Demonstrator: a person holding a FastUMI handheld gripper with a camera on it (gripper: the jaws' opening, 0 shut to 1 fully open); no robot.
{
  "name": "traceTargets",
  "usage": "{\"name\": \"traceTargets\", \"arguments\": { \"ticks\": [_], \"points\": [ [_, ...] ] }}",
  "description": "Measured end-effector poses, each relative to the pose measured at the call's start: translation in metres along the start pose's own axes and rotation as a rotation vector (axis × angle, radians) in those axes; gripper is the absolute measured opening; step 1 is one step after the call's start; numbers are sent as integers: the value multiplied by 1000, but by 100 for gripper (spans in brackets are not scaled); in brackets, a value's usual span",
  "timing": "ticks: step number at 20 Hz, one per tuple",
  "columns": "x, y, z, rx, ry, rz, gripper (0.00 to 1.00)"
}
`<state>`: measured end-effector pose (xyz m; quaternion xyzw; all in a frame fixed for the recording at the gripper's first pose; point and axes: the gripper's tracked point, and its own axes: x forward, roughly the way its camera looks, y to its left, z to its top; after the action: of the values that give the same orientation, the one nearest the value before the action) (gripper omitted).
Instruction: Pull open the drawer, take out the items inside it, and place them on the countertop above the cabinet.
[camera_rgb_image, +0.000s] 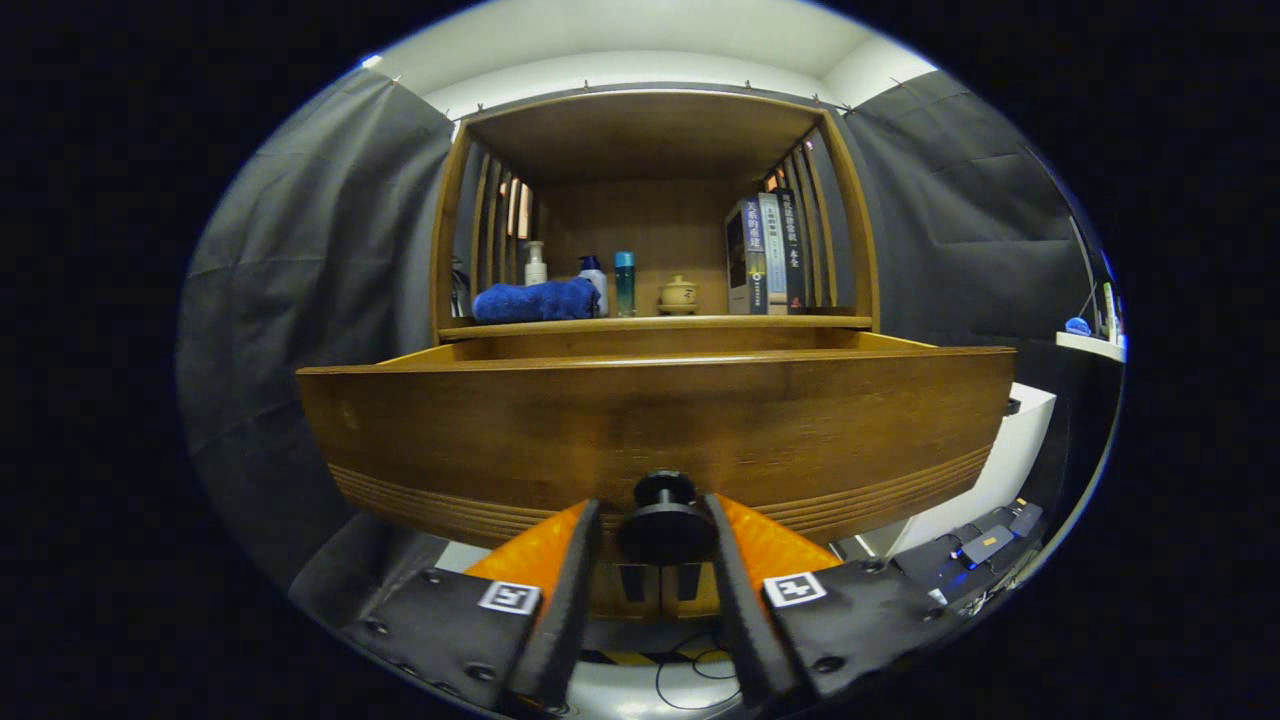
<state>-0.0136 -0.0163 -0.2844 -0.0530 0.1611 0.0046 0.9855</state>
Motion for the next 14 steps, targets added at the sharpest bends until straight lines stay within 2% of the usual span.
{"name": "traceTargets", "arguments": {
  "ticks": [3, 7, 9, 11, 14],
  "points": [
    [-3, 5, -6, -7, 16, 3, 75],
    [-12, 3, 10, 17, 0, -9, 92],
    [-29, 4, 44, 51, -51, -3, 100],
    [-43, 3, 92, 81, -110, 9, 100],
    [-45, -5, 156, 89, -119, -12, 100]
  ]
}}
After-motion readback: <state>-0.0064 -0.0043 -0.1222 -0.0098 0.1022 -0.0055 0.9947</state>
